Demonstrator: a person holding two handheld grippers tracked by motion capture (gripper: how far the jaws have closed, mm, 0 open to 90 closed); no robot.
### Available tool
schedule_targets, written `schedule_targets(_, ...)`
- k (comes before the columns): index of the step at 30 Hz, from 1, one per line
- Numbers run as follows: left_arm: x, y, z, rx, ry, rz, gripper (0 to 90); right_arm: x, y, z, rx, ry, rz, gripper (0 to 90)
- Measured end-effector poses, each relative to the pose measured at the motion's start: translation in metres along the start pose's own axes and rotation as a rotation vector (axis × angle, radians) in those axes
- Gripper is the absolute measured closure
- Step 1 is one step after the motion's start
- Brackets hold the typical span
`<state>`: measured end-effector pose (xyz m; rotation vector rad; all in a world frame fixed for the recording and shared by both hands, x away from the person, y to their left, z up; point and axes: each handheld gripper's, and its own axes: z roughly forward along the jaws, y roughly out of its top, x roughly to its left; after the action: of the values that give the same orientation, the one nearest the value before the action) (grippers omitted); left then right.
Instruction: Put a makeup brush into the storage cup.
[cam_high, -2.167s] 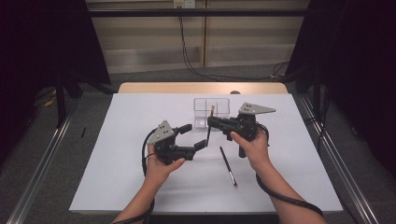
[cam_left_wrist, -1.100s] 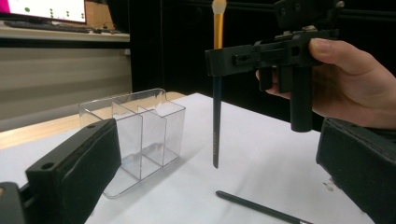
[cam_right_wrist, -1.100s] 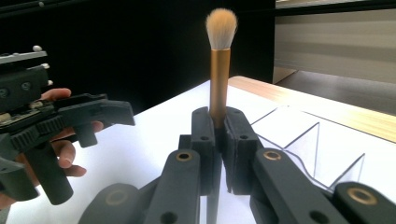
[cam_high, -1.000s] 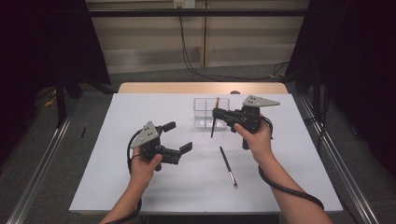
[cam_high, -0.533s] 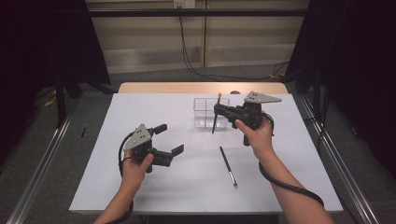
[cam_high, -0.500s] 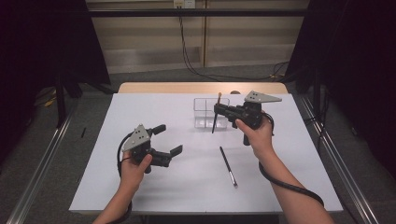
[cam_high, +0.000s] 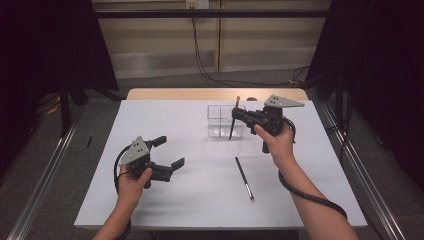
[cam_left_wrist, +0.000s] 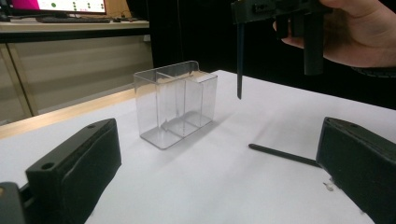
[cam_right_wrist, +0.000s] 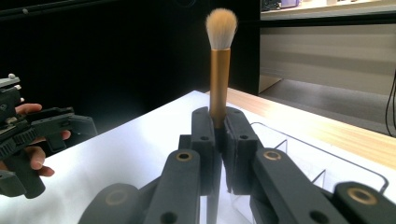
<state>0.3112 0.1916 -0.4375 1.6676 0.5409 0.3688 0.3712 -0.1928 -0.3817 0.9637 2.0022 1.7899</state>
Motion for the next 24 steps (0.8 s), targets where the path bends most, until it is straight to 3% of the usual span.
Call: schedule_targets(24,0.005,-0.006,-0.025,0.008,0.037,0.011,0.0,-0.013,0.012,0.001,0.008,-0.05,-0.028,83.9)
